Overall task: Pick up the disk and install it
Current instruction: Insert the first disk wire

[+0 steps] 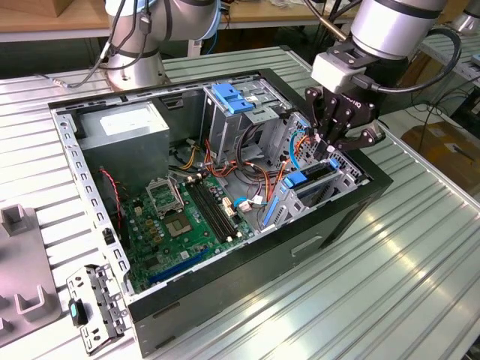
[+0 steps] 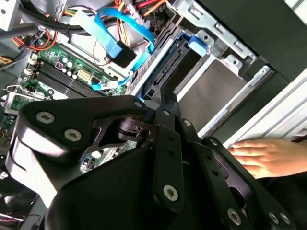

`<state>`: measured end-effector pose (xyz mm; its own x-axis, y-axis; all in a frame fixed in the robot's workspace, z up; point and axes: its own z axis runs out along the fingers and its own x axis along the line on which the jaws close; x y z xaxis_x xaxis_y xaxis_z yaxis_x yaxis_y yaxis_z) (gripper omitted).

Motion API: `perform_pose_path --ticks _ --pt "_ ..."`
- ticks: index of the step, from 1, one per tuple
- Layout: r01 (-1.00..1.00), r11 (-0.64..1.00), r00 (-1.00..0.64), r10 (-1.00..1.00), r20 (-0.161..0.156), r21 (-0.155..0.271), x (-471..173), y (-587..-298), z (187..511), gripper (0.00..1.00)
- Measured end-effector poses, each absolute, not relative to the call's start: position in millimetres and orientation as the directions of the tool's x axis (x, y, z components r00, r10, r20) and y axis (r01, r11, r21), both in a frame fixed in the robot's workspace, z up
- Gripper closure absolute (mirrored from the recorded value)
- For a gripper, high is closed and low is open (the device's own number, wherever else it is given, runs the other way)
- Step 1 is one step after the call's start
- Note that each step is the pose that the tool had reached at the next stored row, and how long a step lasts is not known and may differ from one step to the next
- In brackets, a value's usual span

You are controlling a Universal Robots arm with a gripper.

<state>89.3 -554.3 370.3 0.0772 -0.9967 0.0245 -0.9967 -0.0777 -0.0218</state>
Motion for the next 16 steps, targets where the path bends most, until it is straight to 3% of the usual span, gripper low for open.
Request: perform_pose_path --ticks 16 --pt "-0.99 -0.139 0.138 -0.99 0.024 -0.02 106 -553 370 0.89"
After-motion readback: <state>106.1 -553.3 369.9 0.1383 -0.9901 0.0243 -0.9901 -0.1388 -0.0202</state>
